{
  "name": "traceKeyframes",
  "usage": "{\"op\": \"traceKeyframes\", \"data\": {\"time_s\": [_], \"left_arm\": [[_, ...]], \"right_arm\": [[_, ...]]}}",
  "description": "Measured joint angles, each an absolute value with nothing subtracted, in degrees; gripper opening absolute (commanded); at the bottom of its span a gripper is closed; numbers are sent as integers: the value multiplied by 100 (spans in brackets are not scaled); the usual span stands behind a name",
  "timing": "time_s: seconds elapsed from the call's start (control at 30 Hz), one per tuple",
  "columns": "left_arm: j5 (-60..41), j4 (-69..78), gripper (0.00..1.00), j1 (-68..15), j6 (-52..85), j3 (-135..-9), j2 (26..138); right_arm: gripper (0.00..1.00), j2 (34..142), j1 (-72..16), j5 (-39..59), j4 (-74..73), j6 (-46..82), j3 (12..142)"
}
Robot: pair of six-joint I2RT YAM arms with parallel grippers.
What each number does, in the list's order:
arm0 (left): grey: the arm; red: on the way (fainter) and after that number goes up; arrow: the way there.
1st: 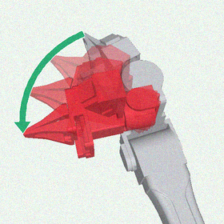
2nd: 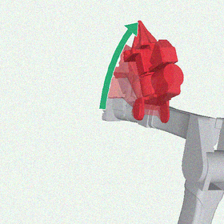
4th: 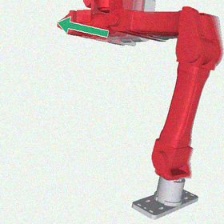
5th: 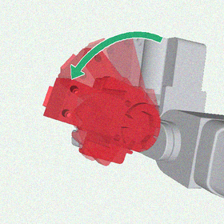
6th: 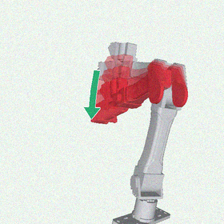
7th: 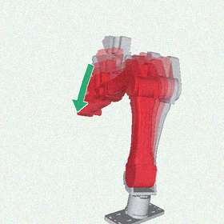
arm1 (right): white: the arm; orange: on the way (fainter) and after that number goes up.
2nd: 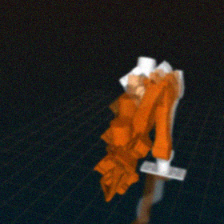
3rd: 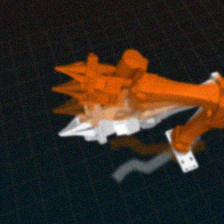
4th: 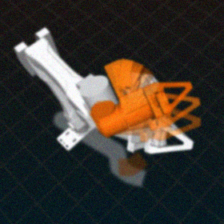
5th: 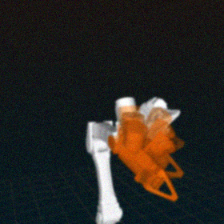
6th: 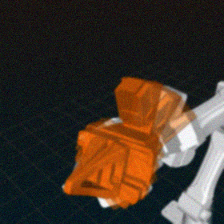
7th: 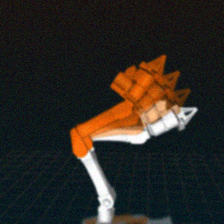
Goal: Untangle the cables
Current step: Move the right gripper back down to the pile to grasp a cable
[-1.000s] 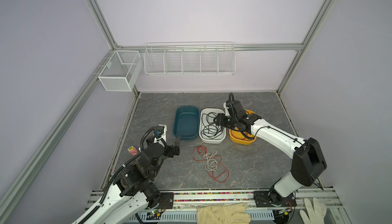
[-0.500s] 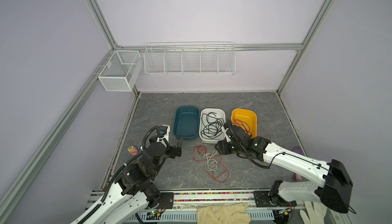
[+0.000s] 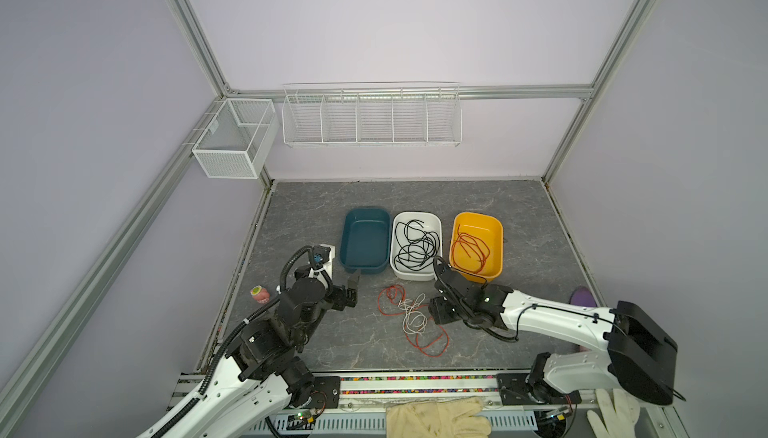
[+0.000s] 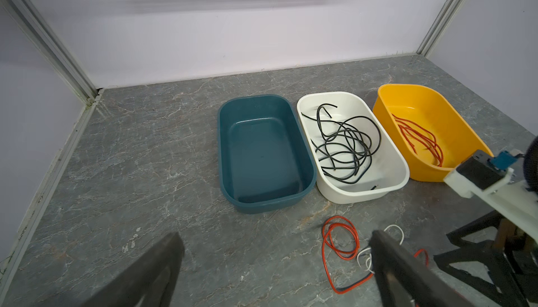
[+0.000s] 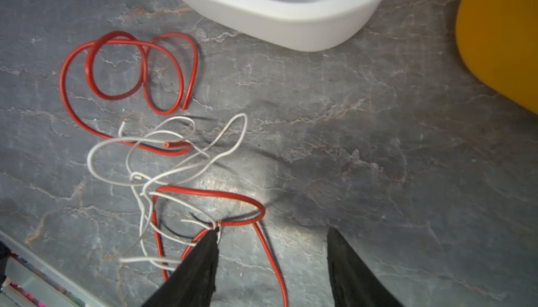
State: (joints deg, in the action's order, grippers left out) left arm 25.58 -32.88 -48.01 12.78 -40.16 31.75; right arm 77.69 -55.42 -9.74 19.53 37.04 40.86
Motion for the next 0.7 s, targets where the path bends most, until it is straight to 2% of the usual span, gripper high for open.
{"op": "traceKeyframes", "data": {"time_s": [0.57,0.7], "left_arm": [[2541,-3288,99,-4801,1273,-4016,3192],[2541,-3288,99,-4801,1273,-4016,3192]], "right_arm": [[45,8641,-5603,-1118,1295,3428,4095],[36,8724,-5636,-1151,1166,3369,4117]]}}
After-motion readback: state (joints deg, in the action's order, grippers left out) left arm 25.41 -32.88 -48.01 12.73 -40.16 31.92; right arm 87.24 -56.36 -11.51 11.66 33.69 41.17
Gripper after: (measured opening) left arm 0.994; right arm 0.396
